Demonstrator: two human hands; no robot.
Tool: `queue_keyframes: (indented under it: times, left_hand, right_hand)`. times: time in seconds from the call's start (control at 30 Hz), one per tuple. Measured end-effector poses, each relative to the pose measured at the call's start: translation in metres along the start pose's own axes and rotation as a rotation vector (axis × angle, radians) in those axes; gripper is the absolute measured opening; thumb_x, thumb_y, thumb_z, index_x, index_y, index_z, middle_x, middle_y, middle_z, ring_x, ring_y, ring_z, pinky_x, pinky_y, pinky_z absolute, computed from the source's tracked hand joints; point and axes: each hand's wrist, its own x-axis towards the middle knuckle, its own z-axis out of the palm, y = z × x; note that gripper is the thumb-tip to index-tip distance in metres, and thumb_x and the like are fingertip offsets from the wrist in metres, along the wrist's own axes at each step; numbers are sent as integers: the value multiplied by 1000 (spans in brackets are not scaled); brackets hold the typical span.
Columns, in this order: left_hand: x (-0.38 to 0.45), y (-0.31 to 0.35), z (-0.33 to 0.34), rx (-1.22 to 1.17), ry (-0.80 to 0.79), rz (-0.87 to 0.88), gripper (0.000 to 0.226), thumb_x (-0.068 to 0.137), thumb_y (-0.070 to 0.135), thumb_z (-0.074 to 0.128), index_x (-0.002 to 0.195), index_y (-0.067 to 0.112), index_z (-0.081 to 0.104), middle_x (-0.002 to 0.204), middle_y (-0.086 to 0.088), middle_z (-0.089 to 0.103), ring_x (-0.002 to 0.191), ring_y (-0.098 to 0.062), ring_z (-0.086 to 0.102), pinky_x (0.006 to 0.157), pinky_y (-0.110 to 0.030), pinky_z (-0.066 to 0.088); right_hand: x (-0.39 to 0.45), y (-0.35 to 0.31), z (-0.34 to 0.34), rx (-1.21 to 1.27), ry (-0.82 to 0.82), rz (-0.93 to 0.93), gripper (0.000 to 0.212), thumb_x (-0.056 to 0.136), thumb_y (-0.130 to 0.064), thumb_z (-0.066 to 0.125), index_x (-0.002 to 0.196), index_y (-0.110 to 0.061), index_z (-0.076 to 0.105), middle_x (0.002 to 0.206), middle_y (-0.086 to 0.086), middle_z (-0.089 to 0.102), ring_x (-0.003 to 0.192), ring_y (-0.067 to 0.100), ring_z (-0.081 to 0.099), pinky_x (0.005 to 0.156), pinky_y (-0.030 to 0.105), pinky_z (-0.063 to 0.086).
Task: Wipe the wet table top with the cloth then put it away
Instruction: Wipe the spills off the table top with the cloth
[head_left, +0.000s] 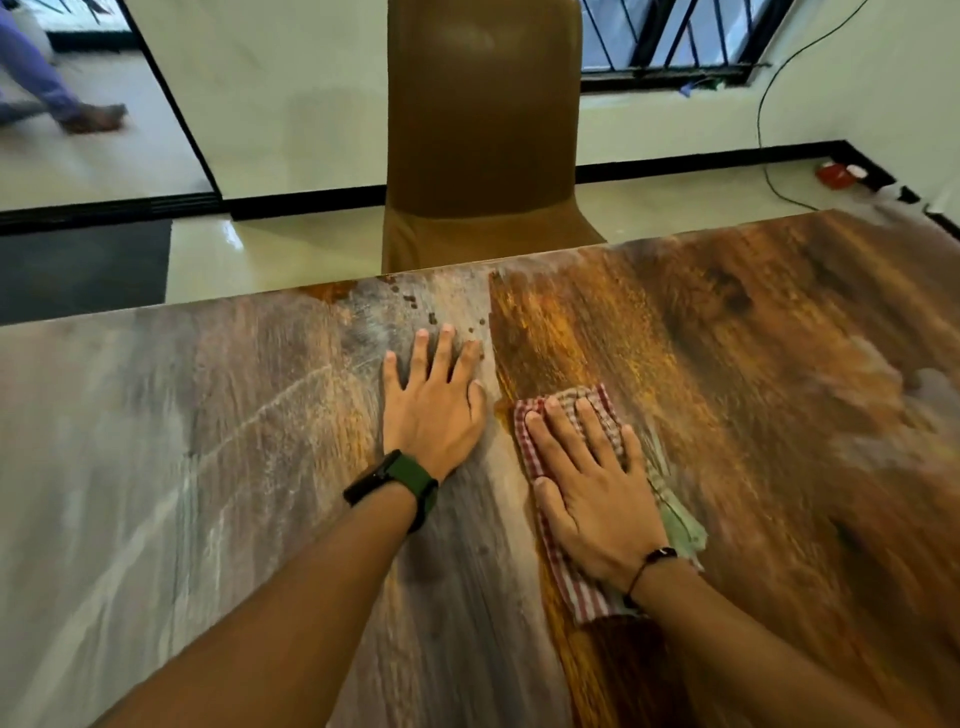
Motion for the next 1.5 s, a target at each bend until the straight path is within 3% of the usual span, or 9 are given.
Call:
queue_keyframes:
  times: [0.1,0.3,0.5,0.63,0.87,0.97,1.07,1.3,1.5]
  left_hand:
    - [0,-1,3,3,4,-7,56,96,37,18,147,21,4,157,0,1,144,-21,-4,114,-52,-2]
    - [-2,-3,10,17,20,7,68,84,44,-5,147,19,0,157,-1,-3,143,-21,-7,114,-50,-4]
    - [-4,-5,9,1,39,22,68,84,46,-6,147,21,-1,156,2,-6,143,-17,-11,115,-46,-7]
    - [-7,-6,6,-40,32,27,66,85,48,-4,147,23,-3,155,5,-9,141,-13,-16,114,-42,-11]
    - [-3,-6,12,-28,96,35,61,91,44,10,146,18,14,154,0,9,143,-20,3,115,-49,6]
    - [-2,-6,15,7,125,36,58,93,40,20,144,13,26,151,-5,24,141,-25,19,111,-54,18]
    - [-1,-5,16,37,137,48,58,92,38,23,141,10,32,149,-8,30,138,-28,25,108,-57,23]
    - [-1,0,9,1,82,-50,68,87,41,11,145,6,16,153,-12,16,142,-26,12,115,-47,10]
    - [-6,-9,-6,-94,73,-181,57,96,34,28,145,8,15,155,-12,12,143,-24,9,117,-38,7]
  right_hand:
    - [43,1,-8,-16,43,-11,61,81,-56,-10,140,-43,-21,150,-16,-23,141,12,-23,113,50,-16]
    - [171,-5,-31,-18,102,14,55,100,-41,18,150,-34,0,159,-6,-7,145,20,-11,112,53,-10]
    - [241,-1,-45,-2,133,-54,53,98,-41,19,150,-32,15,159,-5,11,146,21,2,114,55,-3]
    - [247,63,-60,-17,172,2,54,95,-47,13,145,-31,25,155,1,23,142,25,17,114,57,9]
    - [243,173,-84,-55,165,312,51,99,-39,19,146,-18,26,157,8,18,144,28,10,115,53,6]
    - [245,157,-81,-50,174,348,52,99,-39,19,145,-16,27,156,8,20,144,28,12,115,52,7]
    - [247,110,-71,-58,183,219,49,99,-39,21,142,-17,32,154,9,25,143,28,14,115,53,7]
    - [251,-65,-42,-81,160,-217,40,97,-38,25,123,-18,48,132,7,51,122,28,42,108,53,20]
    - [253,-71,-44,-40,175,-307,38,96,-37,25,119,-19,50,129,9,53,114,28,47,95,47,29]
